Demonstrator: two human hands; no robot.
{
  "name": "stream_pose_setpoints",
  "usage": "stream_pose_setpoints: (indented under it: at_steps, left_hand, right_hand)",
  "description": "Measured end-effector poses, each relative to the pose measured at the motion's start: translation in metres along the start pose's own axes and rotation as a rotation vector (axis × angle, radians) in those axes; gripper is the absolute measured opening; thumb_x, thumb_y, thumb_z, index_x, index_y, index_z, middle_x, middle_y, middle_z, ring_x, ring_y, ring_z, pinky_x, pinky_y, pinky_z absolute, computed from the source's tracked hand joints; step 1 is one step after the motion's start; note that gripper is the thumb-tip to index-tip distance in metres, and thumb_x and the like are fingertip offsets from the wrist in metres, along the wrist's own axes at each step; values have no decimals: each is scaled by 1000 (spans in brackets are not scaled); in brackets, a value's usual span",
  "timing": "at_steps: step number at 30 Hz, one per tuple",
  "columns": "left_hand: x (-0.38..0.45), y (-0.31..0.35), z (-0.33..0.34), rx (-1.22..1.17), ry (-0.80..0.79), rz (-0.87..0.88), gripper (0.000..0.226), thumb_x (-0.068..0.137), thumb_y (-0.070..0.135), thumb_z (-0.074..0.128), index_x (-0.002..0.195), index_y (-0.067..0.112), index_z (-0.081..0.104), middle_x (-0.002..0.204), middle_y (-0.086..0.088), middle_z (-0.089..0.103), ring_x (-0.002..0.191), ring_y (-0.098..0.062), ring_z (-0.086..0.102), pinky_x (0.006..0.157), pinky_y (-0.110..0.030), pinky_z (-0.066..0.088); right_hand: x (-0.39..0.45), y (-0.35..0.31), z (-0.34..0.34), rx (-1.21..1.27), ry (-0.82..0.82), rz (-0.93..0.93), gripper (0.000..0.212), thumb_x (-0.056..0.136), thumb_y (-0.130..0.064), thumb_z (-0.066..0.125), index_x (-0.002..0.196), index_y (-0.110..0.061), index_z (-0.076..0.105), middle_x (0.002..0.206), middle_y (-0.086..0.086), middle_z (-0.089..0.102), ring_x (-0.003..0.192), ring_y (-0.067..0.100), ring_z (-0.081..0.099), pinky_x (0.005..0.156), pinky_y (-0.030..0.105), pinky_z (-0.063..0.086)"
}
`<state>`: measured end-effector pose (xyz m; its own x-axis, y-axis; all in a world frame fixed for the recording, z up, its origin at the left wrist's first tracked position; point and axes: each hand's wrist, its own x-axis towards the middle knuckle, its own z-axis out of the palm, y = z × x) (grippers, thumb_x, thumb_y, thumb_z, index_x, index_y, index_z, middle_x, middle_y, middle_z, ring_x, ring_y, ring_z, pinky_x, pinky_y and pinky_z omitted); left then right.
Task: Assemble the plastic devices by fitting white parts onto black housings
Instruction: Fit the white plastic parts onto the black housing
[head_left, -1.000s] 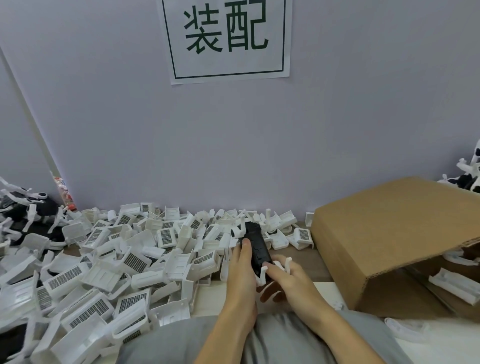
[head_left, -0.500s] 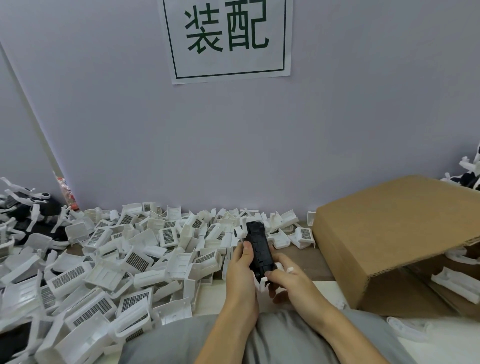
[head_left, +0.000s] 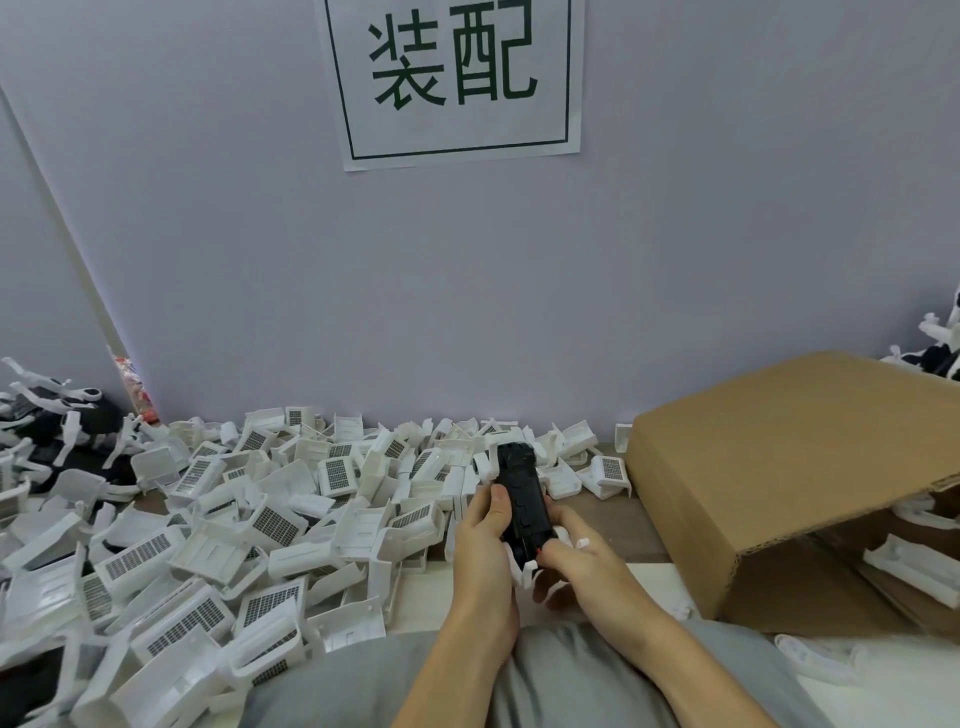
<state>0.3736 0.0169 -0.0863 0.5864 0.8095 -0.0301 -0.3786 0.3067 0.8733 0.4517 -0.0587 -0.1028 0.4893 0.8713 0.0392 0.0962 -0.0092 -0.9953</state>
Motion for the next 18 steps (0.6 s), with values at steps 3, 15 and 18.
stream_pose_setpoints:
  at_steps: [3, 15, 18]
  left_hand:
    - [1, -1, -2, 18, 0, 2, 31, 106, 27, 45, 113, 9, 69, 97, -17, 70, 73, -28, 61, 65, -40, 48]
    - [0, 2, -2, -52, 35, -16, 35, 105, 29, 47, 91, 20, 78, 87, -10, 73, 65, -22, 63, 51, -29, 47]
    - [0, 1, -1, -61, 21, -26, 35, 104, 26, 49, 88, 22, 80, 94, -12, 77, 86, -29, 73, 80, -43, 56]
  right_hand:
    - [-1, -1, 1, -16, 13, -8, 39, 76, -31, 54, 114, -36, 57, 70, -3, 69, 66, 15, 62, 62, 27, 47]
    - [-7, -5, 3, -17, 11, -22, 27, 100, -14, 50, 119, -33, 56, 74, 1, 69, 70, 18, 63, 62, 25, 48]
    - [-7, -7, 4, -3, 32, -19, 19, 99, -37, 56, 117, -30, 58, 80, 4, 71, 71, 20, 65, 66, 29, 49]
